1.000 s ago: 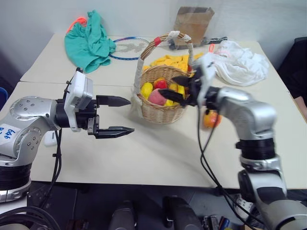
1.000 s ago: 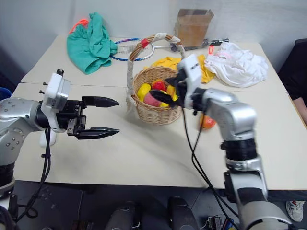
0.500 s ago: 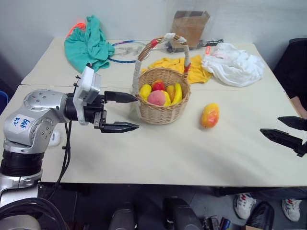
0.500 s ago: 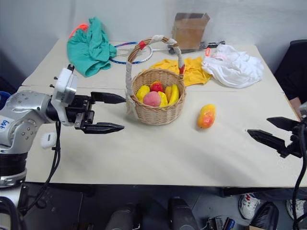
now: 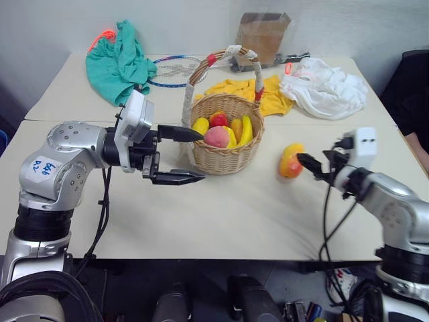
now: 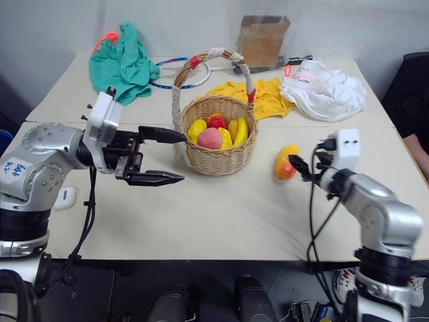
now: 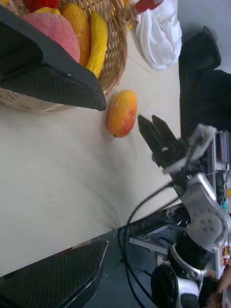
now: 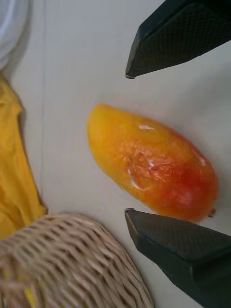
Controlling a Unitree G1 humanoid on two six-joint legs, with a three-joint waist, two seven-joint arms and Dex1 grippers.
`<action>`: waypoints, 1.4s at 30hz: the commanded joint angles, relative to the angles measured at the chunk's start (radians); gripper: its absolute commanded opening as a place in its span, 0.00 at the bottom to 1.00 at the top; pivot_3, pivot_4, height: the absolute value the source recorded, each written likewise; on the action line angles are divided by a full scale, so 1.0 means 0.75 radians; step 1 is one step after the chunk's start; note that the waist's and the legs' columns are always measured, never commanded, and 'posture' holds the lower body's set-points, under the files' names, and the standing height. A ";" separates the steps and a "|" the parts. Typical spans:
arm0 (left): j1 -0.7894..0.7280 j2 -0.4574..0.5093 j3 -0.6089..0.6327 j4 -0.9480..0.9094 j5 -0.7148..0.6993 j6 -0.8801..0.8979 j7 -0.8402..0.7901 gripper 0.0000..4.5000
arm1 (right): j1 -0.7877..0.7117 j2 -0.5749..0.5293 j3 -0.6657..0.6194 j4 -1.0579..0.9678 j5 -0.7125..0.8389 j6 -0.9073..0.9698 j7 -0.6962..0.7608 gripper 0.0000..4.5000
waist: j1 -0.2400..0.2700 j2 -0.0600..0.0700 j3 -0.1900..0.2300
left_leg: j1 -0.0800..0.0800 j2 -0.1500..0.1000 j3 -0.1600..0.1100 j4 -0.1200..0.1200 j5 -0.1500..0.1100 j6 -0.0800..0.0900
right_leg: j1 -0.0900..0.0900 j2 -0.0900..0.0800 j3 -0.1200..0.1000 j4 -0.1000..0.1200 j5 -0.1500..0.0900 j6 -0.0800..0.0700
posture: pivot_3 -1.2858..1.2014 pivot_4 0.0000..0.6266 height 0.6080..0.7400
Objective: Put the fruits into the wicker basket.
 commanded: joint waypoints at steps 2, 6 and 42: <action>0.016 0.023 0.046 -0.077 -0.025 0.030 0.027 1.00 | -0.118 0.079 -0.005 0.124 -0.034 -0.011 -0.111 0.99 | 0.004 0.000 0.000 | -0.005 0.000 0.001 0.000 0.001 0.000 | -0.006 0.000 0.001 0.002 0.000 0.000 | 0.52 0.24 1.00; 0.038 0.029 0.058 -0.104 -0.026 0.043 0.041 1.00 | -0.156 0.107 0.075 0.229 -0.066 -0.017 -0.091 0.99 | 0.009 0.000 0.000 | -0.005 0.000 0.002 0.001 0.001 0.000 | -0.006 0.000 0.002 0.002 0.000 0.000 | 0.52 0.24 1.00; 0.098 0.121 0.272 -0.093 -0.060 0.063 0.148 1.00 | -0.763 0.355 0.431 0.360 -0.047 -0.193 0.145 0.99 | -0.016 0.000 0.000 | -0.023 0.000 -0.005 0.003 0.001 0.001 | -0.020 -0.004 -0.007 0.005 0.000 -0.001 | 0.52 0.24 1.00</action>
